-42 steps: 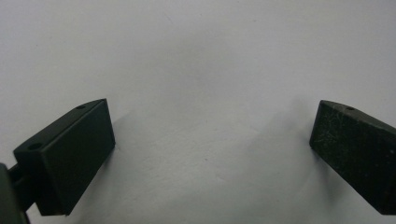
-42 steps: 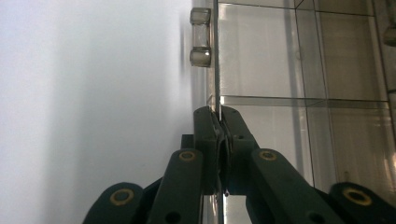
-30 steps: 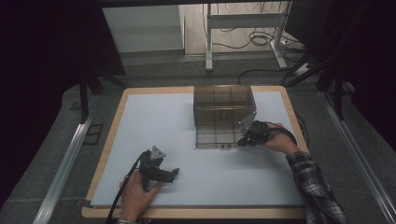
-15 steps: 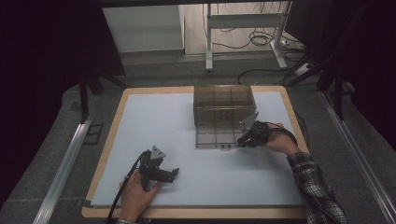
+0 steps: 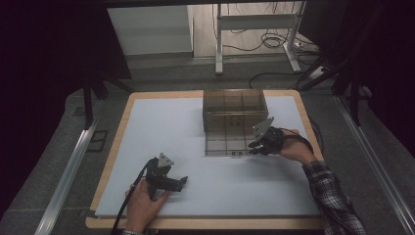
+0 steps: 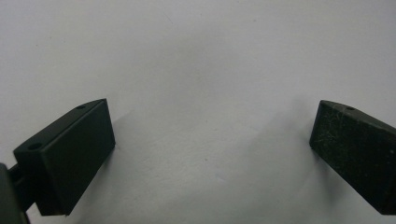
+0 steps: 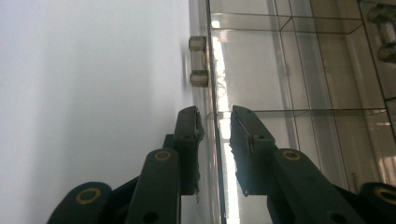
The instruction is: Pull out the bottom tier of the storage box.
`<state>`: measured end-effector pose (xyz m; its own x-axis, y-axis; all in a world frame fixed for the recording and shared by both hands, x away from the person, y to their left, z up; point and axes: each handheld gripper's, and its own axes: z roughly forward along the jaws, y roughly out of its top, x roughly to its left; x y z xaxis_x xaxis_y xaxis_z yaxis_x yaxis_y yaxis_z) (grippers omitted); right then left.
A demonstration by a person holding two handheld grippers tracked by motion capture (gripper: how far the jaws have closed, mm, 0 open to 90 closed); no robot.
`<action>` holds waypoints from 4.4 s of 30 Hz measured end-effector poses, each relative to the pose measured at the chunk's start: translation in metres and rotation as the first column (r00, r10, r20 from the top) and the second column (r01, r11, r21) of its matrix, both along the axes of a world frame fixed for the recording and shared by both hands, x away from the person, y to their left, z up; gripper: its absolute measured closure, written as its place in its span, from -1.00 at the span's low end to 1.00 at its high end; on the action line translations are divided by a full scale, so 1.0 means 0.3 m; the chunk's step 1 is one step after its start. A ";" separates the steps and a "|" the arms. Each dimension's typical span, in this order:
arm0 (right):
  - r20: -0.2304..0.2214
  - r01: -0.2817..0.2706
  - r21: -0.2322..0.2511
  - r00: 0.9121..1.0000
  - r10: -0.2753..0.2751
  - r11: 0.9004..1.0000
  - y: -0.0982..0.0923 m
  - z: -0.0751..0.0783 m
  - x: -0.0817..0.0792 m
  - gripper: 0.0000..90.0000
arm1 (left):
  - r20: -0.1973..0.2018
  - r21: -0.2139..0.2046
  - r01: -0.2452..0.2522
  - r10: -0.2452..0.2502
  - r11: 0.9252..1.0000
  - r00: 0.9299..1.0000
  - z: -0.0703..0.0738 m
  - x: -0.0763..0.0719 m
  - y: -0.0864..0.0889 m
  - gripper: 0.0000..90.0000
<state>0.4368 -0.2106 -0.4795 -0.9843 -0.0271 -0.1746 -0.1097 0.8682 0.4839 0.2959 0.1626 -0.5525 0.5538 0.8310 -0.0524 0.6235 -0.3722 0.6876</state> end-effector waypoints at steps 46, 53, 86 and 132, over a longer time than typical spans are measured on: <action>-0.020 0.158 0.125 0.987 -0.157 0.979 -0.047 0.033 -0.122 0.20 | 0.000 -0.001 -0.001 0.001 1.000 1.000 0.000 0.000 0.000 -1.00; -0.032 0.189 0.146 0.982 -0.186 0.971 -0.062 0.025 -0.143 0.04 | 0.000 0.000 -0.001 0.001 1.000 1.000 0.000 0.000 0.000 -1.00; -0.047 0.321 0.207 0.947 -0.318 0.924 -0.088 -0.068 -0.240 -0.57 | 0.001 0.000 -0.002 0.002 1.000 1.000 0.000 0.000 0.000 -1.00; -0.082 0.384 0.259 0.923 -0.376 0.886 -0.152 -0.133 -0.412 -0.93 | 0.002 -0.001 -0.002 0.002 1.000 1.000 0.000 0.000 0.000 -1.00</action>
<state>0.3132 -0.2563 -0.5193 -0.9144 0.3936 -0.0947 0.2202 0.6798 0.6996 0.2958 0.1625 -0.5526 0.5521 0.8322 -0.0522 0.6232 -0.3702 0.6888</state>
